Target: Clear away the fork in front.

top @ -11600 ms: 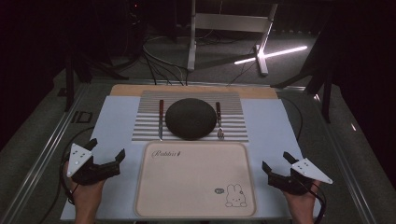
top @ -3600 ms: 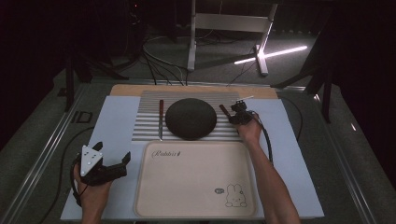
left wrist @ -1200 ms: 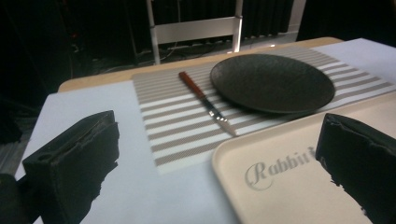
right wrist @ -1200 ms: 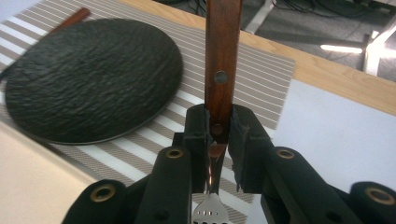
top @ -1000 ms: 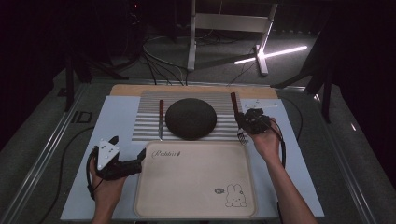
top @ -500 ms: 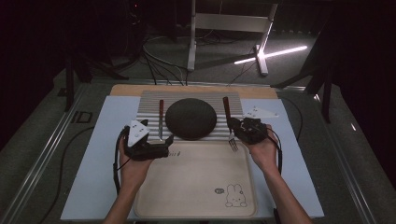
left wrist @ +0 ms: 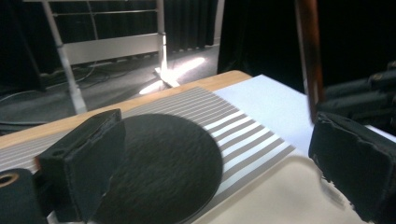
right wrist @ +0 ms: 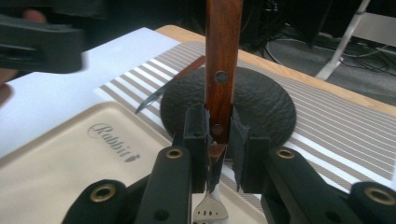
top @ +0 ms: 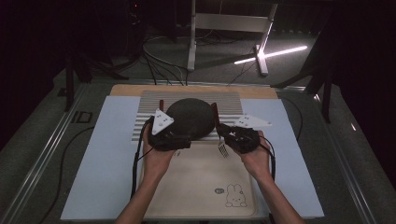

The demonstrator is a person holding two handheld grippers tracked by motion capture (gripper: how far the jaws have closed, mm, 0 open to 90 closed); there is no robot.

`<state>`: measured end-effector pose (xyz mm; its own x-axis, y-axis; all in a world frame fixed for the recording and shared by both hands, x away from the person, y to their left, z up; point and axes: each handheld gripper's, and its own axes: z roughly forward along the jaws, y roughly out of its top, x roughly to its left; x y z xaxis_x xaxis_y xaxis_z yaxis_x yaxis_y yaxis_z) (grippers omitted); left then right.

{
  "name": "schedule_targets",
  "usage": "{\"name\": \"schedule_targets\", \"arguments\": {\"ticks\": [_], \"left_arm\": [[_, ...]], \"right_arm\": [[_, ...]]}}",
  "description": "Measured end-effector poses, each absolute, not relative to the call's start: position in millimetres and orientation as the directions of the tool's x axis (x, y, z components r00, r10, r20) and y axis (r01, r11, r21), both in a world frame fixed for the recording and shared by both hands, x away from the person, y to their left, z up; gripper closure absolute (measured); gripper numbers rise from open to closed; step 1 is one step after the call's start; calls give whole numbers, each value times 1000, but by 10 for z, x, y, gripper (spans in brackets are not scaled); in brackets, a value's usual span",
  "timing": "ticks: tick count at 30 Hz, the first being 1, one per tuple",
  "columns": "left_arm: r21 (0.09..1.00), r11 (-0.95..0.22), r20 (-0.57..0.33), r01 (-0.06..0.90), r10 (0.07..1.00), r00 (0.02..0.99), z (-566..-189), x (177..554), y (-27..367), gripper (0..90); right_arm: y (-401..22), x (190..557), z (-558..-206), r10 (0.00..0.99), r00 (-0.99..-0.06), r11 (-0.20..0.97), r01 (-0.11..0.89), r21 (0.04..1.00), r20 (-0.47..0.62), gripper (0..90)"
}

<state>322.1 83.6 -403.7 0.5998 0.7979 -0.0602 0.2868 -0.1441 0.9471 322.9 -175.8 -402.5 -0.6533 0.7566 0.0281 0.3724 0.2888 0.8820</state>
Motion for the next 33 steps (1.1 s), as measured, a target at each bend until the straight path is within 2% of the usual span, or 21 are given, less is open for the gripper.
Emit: {"name": "schedule_targets", "arguments": {"ticks": [2,5,10,17,23,27,28,31,33], "left_arm": [[948,-141,-69,284,783,618,-4023,3238,759,61],[950,-141,-81,280,751,656,-4004,3244,644,123],[953,-129,-89,275,745,661,-3977,3249,461,186],[945,-101,-136,310,741,657,-3975,3268,374,505],[938,-92,-175,334,708,684,-3998,3270,353,726],[931,-85,-200,356,695,691,-3992,3267,340,796],[928,-90,-203,362,694,691,-3996,3273,341,799],[922,-94,-208,376,698,685,-4001,3284,349,801],[921,-96,-207,378,701,683,-3997,3285,362,801]], "right_arm": [[-1746,3217,-4027,755,-656,287,371,883,30,783],[-1715,3194,-4031,750,-660,285,366,886,31,782],[-1643,3155,-4046,740,-672,287,362,887,34,782],[-1559,3126,-4075,733,-679,283,354,891,37,782],[-1522,3101,-4070,727,-686,282,339,898,32,782],[-1518,3100,-4083,724,-689,282,339,898,33,770],[-1522,3102,-4087,725,-688,279,338,899,34,721],[-1538,3116,-4095,731,-682,268,336,903,37,454],[-1564,3124,-4100,744,-667,254,333,908,37,348]]}}
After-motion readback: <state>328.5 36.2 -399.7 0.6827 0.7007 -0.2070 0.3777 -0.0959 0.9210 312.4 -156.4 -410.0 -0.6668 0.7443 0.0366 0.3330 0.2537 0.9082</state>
